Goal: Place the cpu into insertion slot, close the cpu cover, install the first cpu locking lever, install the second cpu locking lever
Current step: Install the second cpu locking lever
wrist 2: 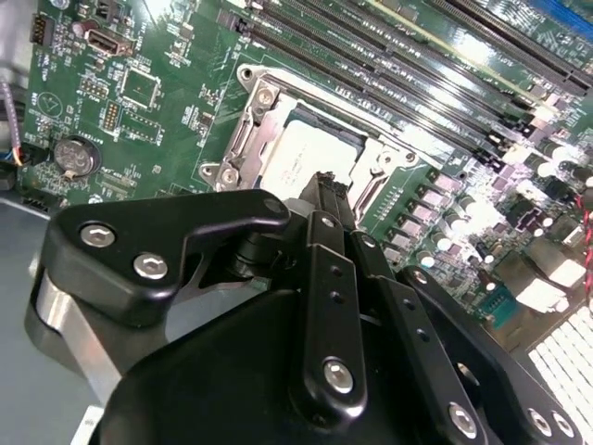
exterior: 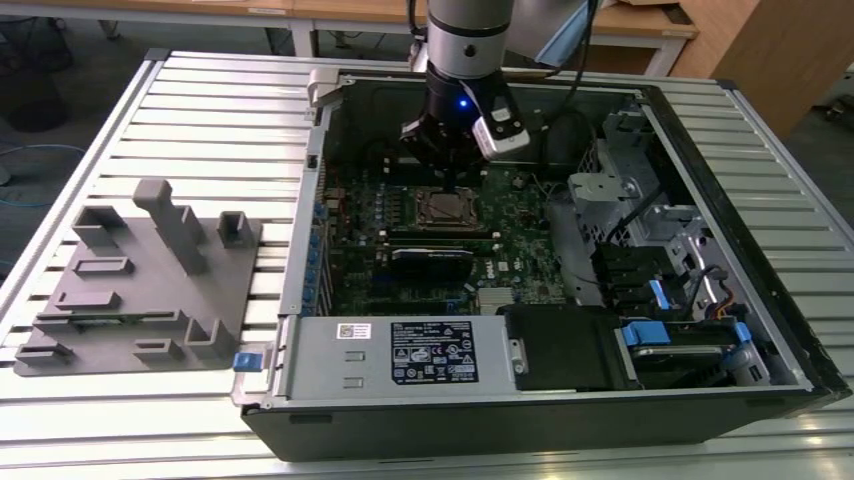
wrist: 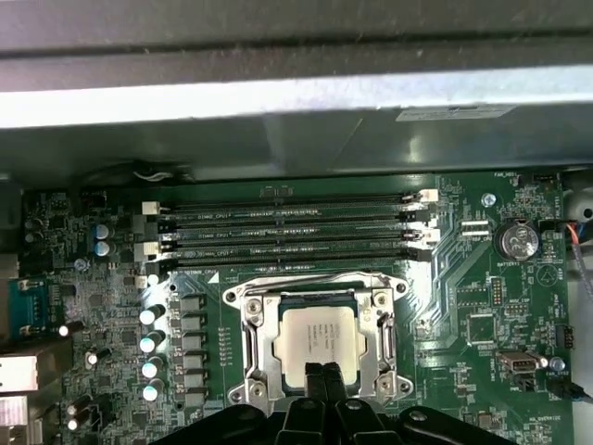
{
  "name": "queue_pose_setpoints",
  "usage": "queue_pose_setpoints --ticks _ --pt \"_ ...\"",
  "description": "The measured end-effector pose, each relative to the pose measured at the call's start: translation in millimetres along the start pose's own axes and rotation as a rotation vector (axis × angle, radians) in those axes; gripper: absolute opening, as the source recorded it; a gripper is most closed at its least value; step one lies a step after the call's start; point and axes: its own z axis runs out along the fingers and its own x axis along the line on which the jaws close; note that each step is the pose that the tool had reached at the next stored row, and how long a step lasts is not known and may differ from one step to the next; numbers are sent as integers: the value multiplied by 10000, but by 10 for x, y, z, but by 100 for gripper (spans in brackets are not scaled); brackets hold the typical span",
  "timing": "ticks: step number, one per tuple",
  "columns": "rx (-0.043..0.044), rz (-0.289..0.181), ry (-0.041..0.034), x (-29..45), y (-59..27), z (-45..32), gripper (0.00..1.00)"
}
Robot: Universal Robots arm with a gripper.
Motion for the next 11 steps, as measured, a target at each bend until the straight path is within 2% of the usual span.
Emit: queue_pose_setpoints --ticks 5,11 --pt "-7 -1 -3 3 -42 -27 11" --pt "-6 0 -7 43 -158 -29 11"
